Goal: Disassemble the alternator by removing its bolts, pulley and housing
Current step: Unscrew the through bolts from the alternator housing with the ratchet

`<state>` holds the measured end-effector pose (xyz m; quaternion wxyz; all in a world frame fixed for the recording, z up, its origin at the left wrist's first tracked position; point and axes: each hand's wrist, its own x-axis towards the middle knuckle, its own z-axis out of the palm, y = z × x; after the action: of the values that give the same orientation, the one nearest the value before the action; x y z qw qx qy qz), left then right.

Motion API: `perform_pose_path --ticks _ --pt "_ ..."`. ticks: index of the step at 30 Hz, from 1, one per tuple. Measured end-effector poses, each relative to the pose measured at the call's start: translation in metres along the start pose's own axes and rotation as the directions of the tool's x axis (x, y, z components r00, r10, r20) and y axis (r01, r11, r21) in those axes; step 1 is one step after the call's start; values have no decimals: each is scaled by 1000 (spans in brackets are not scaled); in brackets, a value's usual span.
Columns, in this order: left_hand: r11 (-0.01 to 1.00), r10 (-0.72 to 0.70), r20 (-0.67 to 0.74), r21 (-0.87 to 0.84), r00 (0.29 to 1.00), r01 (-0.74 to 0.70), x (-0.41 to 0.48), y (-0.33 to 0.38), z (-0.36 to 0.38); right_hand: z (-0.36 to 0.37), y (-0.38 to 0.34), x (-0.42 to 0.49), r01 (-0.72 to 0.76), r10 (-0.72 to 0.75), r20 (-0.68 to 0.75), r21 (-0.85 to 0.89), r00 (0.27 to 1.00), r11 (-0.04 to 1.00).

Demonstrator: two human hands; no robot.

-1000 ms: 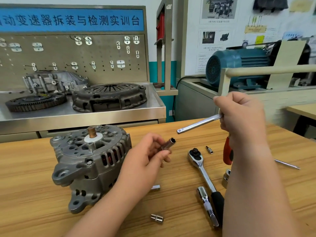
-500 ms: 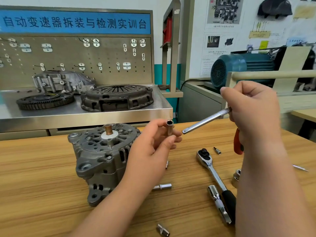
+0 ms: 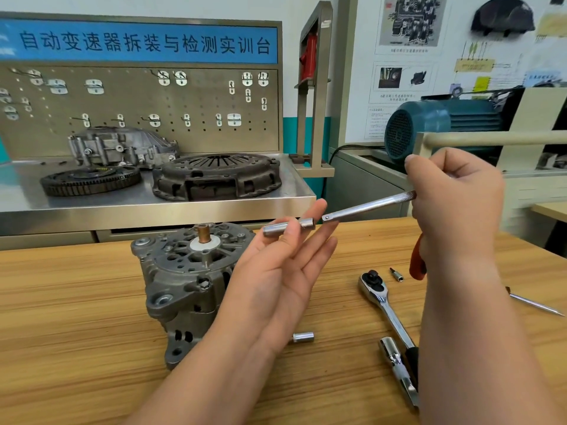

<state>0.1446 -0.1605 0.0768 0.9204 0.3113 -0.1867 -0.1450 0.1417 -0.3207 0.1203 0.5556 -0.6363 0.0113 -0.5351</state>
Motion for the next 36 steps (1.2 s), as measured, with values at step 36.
perform_pose_path --ticks 36 --pt "554 9 -97 829 995 76 -67 71 -29 31 -9 -17 -72 73 6 235 997 969"
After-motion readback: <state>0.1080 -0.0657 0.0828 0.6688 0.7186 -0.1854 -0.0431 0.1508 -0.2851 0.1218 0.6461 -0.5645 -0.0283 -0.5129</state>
